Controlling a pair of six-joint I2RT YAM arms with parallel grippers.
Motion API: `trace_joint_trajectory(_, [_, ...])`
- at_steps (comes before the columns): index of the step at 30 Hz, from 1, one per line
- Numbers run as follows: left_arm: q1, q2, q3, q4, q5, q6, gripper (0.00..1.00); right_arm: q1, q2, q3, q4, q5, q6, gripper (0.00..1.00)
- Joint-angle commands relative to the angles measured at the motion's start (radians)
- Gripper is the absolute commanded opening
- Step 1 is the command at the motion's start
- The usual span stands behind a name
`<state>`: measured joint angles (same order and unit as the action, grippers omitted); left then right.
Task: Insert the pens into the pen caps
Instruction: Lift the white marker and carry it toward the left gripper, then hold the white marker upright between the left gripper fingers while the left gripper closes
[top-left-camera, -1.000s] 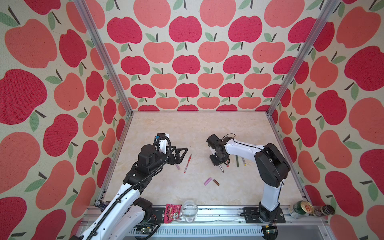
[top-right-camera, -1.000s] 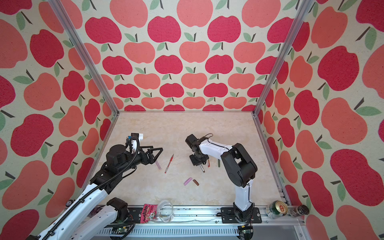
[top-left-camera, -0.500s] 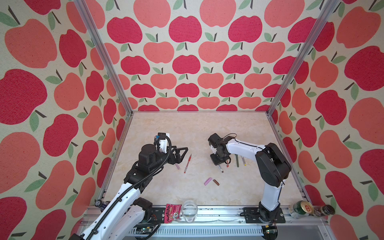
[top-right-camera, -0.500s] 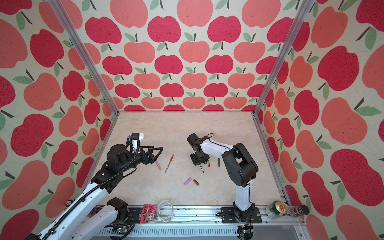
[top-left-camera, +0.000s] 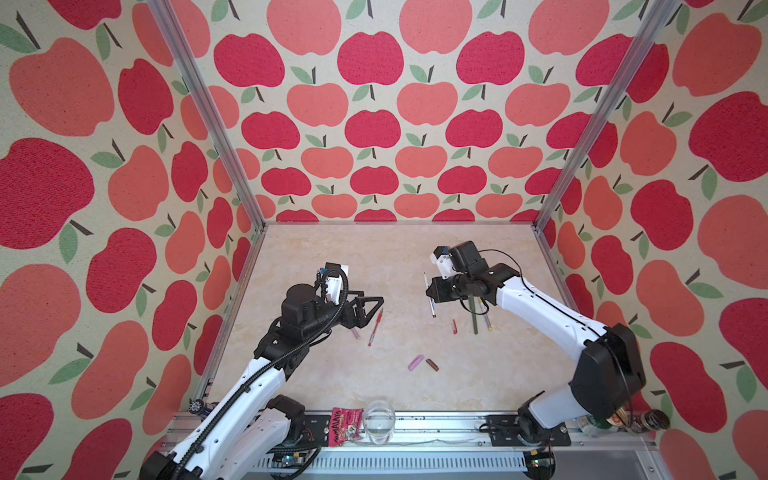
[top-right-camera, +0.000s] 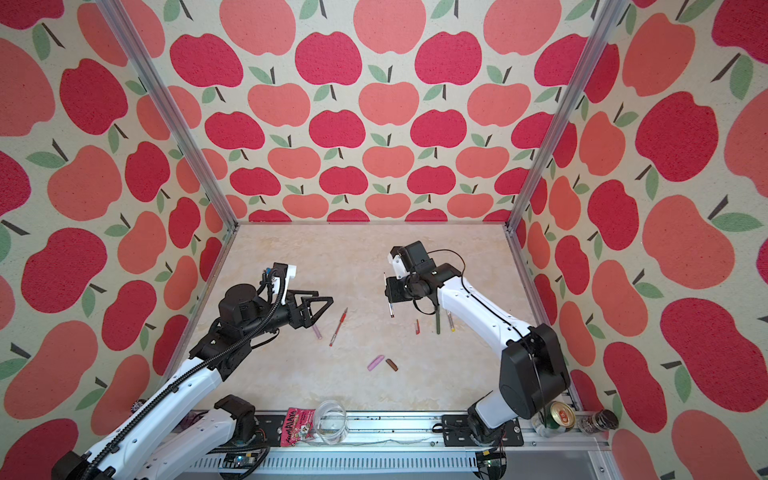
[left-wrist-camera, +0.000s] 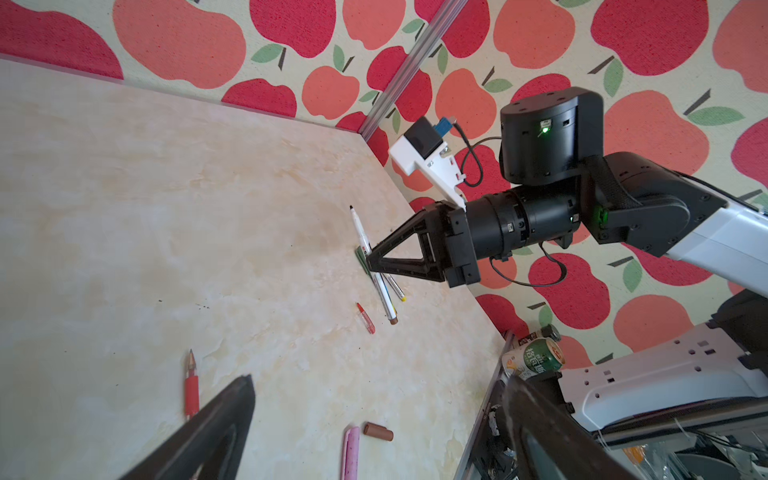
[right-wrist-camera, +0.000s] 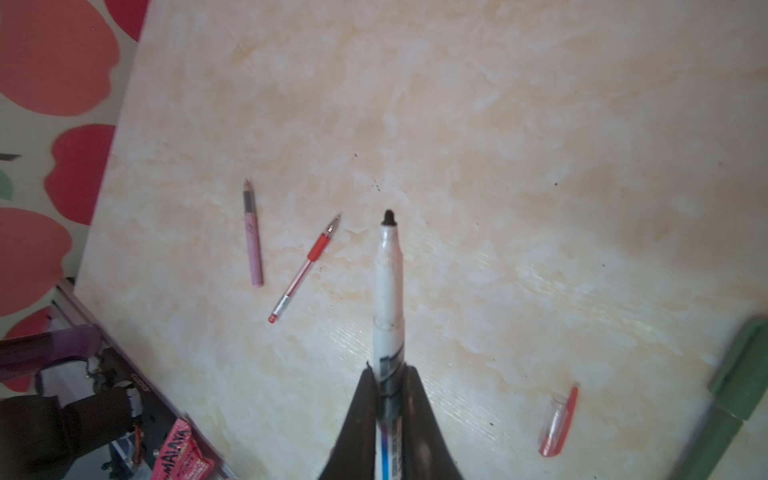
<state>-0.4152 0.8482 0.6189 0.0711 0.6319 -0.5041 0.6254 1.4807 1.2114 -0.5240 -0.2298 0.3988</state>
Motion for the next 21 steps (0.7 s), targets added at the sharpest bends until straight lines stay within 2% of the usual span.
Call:
trace_joint_trajectory(1, [-0.003, 0.027, -0.017, 0.124, 0.141, -0.006, 0.95, -0.008, -0.078, -0.036, 0.12, -0.149, 0.08, 0.04])
trace_joint_trajectory(6, [-0.04, 0.078, -0.021, 0.24, 0.217, -0.04, 0.91, -0.008, -0.152, -0.066, 0.259, -0.278, 0.173, 0.04])
trace_joint_trajectory(10, [-0.087, 0.12, -0.008, 0.301, 0.242, -0.045, 0.9, -0.006, -0.182, -0.093, 0.358, -0.334, 0.237, 0.04])
trace_joint_trajectory(21, [-0.109, 0.235, 0.024, 0.428, 0.236, -0.133, 0.83, 0.049, -0.201, -0.129, 0.487, -0.431, 0.275, 0.04])
